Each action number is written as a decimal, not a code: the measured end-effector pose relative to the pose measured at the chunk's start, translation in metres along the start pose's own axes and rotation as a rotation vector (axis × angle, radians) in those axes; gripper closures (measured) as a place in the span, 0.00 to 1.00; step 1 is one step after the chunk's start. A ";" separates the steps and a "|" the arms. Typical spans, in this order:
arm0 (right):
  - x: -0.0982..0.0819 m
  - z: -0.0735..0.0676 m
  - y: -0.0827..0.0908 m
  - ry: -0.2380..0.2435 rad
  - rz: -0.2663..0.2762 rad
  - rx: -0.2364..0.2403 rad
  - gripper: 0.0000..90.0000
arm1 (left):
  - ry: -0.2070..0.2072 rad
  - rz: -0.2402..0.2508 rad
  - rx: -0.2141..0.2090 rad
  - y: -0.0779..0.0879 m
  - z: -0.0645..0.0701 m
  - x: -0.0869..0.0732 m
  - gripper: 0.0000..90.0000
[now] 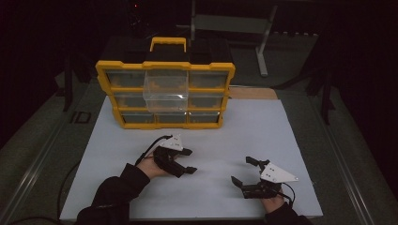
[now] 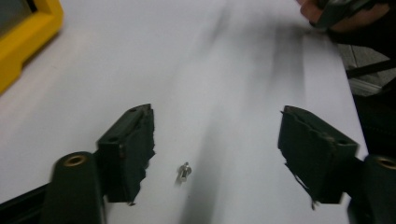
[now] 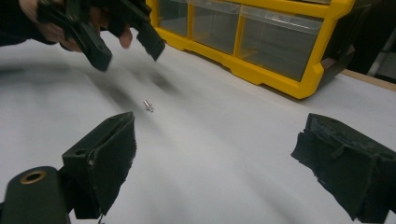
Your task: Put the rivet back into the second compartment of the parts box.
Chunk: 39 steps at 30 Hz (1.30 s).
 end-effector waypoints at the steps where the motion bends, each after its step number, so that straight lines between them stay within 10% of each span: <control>1: 0.000 0.000 0.000 0.002 -0.001 -0.001 0.12 | 0.003 -0.005 -0.002 -0.001 -0.001 -0.002 0.35; 30: -0.001 0.000 -0.001 0.001 -0.011 0.001 0.12 | 0.011 -0.130 0.047 -0.027 -0.011 -0.027 0.89; 39: -0.001 0.000 -0.001 0.004 -0.007 -0.003 0.12 | 0.003 -0.122 0.039 -0.026 -0.007 -0.025 0.90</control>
Point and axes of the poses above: each handheld gripper's, and its own axes: y roughly backward along the jaws, x roughly out of its top, z roughly to its right, the point moved 4 cm from there along -y, roughly forward along the jaws, and after that the axes turned 7 degrees about z, right-handed, at the moved point
